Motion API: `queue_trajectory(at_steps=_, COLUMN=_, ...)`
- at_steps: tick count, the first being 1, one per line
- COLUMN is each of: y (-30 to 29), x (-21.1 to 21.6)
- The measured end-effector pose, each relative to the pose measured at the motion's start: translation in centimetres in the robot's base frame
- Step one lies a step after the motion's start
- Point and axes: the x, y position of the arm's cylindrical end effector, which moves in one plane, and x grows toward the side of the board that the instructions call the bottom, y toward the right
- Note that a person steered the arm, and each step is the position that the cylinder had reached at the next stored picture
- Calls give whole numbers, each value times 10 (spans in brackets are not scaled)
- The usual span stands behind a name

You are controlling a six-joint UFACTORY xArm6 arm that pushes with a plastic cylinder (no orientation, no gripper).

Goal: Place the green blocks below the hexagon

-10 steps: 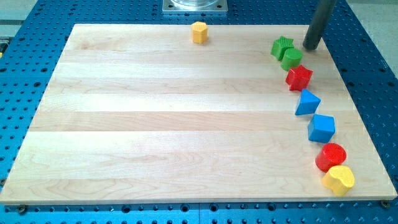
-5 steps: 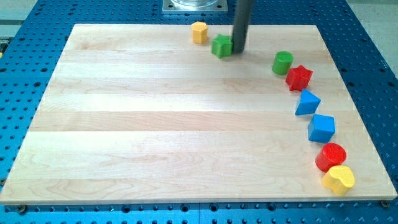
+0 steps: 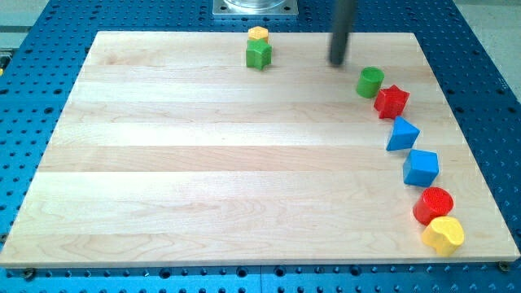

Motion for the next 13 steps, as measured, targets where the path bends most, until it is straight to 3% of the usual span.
queue_trajectory(at_steps=1, y=61, x=53)
queue_trajectory(at_steps=3, y=-43, x=59)
queue_trajectory(at_steps=4, y=-1, x=60)
queue_trajectory(at_steps=5, y=-11, x=89)
queue_trajectory(at_steps=6, y=-77, x=109)
queue_trajectory(at_steps=7, y=-87, x=62)
queue_trajectory(at_steps=8, y=-86, x=60)
queue_trajectory(at_steps=9, y=-77, x=90)
queue_trajectory(at_steps=10, y=-151, x=90)
queue_trajectory(at_steps=12, y=-182, x=68)
queue_trajectory(at_steps=13, y=-180, x=90)
